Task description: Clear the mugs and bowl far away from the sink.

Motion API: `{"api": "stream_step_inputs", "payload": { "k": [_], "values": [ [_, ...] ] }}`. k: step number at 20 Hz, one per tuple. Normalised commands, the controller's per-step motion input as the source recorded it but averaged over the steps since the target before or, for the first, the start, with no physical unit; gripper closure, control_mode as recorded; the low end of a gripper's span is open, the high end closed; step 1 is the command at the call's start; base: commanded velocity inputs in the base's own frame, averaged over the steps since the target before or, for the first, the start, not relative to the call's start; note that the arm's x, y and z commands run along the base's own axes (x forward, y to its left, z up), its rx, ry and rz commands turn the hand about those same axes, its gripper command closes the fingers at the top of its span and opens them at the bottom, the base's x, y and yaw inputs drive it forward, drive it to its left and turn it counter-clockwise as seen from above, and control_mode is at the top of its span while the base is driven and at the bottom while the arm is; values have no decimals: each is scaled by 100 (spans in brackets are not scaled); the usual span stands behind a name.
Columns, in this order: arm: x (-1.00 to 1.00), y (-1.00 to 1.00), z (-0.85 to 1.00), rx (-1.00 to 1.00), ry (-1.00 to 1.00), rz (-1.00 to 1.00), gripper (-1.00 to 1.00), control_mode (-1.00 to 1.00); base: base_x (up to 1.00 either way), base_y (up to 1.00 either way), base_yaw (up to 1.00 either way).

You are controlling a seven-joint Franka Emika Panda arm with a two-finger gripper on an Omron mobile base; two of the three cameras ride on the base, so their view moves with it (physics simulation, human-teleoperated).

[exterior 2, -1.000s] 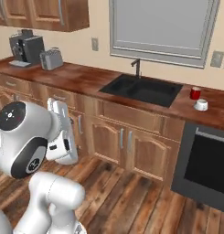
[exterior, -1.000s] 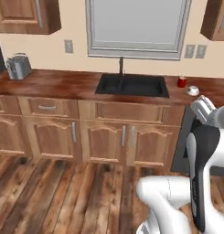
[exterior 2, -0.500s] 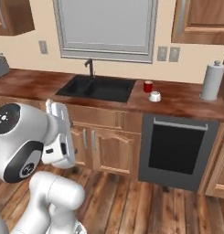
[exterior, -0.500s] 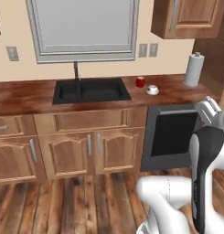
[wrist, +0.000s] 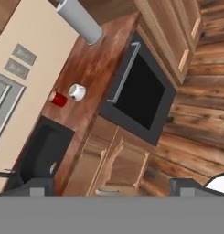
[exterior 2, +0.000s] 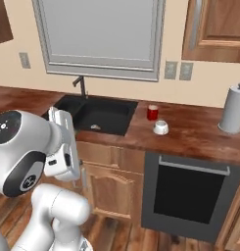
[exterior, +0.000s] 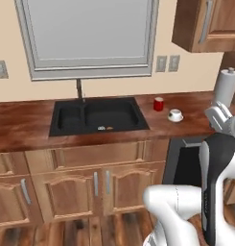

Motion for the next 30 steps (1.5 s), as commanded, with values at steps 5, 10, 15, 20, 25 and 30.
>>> {"api": "stream_step_inputs", "payload": {
  "k": [5, 10, 15, 20, 25, 30],
  "values": [
    [0, 0, 0, 0, 0, 0, -100, 100, 84, -82, 8],
    [0, 0, 0, 0, 0, 0, -100, 100, 24, -93, 19],
    [0, 0, 0, 0, 0, 0, -100, 100, 4, -32, 11],
    [0, 0, 0, 0, 0, 0, -100, 100, 8, -26, 12],
    [0, 0, 0, 0, 0, 0, -100, 100, 51, -18, 12],
    [0, 0, 0, 0, 0, 0, -100, 100, 37, -30, 15]
  ]
}}
